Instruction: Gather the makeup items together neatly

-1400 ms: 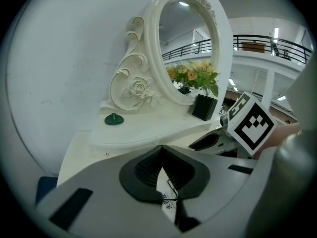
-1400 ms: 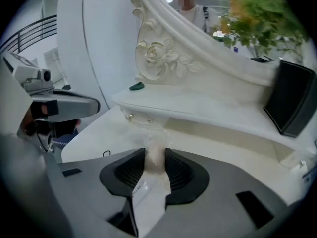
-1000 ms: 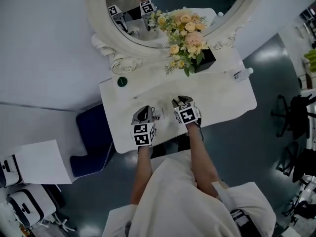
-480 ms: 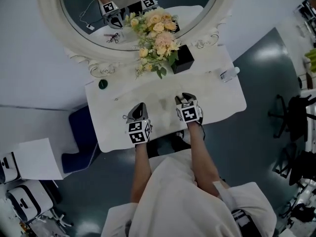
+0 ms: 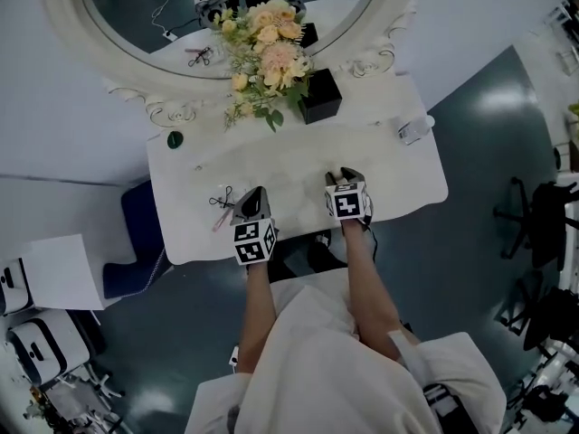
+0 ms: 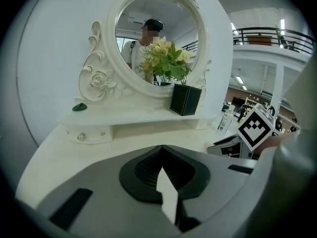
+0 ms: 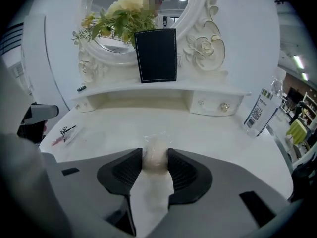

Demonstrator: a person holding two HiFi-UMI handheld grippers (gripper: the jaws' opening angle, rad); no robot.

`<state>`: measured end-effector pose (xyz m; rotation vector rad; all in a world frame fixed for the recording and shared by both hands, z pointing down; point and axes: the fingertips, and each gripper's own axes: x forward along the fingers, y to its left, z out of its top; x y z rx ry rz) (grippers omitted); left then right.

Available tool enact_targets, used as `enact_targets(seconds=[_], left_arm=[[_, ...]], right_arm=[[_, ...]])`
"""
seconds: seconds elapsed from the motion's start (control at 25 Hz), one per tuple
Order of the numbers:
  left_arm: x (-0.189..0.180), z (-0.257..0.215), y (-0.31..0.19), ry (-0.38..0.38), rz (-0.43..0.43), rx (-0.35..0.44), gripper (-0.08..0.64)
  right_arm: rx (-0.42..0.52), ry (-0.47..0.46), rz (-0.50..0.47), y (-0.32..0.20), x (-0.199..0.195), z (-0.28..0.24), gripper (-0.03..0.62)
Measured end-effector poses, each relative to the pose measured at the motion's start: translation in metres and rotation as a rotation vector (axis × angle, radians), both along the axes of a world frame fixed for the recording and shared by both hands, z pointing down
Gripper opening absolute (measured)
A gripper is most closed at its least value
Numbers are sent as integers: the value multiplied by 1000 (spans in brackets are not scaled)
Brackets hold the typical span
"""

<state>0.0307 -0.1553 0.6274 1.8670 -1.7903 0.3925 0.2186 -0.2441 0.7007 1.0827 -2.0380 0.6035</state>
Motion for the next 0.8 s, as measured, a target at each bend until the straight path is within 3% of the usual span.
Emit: enact_targets(seconds=[0.56,0.8], left_arm=[[-13,3,26,0,-85,21,12],[-40,18,47,11,-149,-10,12]], right_arm=[[33,-8,-49,0,-8,-11,239],[146,-78,-213,4,-74,-59,232]])
